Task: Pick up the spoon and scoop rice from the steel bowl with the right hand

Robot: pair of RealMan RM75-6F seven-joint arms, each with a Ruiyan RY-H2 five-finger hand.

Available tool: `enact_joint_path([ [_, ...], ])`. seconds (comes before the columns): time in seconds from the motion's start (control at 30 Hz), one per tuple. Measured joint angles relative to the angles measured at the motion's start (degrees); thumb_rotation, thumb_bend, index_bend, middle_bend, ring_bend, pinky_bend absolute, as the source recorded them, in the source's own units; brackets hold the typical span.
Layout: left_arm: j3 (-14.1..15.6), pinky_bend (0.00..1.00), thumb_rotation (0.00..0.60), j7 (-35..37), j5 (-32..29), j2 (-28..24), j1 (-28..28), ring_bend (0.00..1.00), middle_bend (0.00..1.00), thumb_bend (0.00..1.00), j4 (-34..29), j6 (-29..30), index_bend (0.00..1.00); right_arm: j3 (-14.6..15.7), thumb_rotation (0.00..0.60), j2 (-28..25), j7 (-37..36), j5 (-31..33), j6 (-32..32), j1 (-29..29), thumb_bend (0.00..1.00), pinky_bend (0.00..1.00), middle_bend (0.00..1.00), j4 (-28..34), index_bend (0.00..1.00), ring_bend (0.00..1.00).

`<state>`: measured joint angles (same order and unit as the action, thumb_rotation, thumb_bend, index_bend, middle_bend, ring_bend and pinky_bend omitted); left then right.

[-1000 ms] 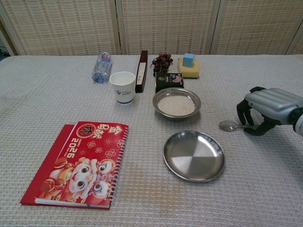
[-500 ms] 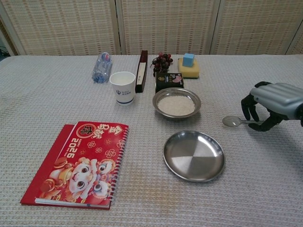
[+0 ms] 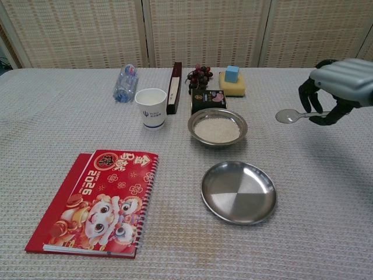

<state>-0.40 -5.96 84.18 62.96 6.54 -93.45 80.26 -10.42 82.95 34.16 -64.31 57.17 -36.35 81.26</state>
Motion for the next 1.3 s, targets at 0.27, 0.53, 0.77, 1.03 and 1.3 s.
enact_joint_path([
  [0.27,-0.1,0.13,0.6,0.8,0.0,-0.3,0.0,0.0,0.0,0.48,0.1,0.1,0.0,-2.6,0.6,0.5,8.3,5.3,-3.0,-6.3,0.33,0.0,0.59,1.4,0.95,0.18],
  [0.53,0.0,0.13,0.6,1.7,0.1,-0.6,0.0,0.0,0.0,0.48,0.3,0.0,0.0,-3.0,0.6,3.3,17.8,12.4,-4.6,-12.7,0.33,0.0,0.59,0.1,0.95,0.18],
  [0.77,0.0,0.13,0.6,1.8,0.1,-0.6,0.0,0.0,0.0,0.48,0.4,-0.2,0.0,-2.0,0.6,7.3,22.8,17.5,-5.1,-17.4,0.33,0.0,0.59,-3.4,0.95,0.18],
  [1.03,0.0,0.13,0.6,1.8,-0.2,-0.7,0.1,0.0,0.0,0.48,0.4,-0.6,0.0,-0.6,0.6,10.5,24.5,20.1,-5.8,-20.2,0.33,0.0,0.59,-7.1,0.95,0.19],
  [1.3,0.0,0.13,0.6,2.1,-0.3,-0.8,0.2,0.0,0.0,0.48,0.4,-0.8,0.0,0.6,0.6,13.0,23.7,21.3,-6.9,-21.8,0.33,0.0,0.59,-9.6,0.95,0.19],
])
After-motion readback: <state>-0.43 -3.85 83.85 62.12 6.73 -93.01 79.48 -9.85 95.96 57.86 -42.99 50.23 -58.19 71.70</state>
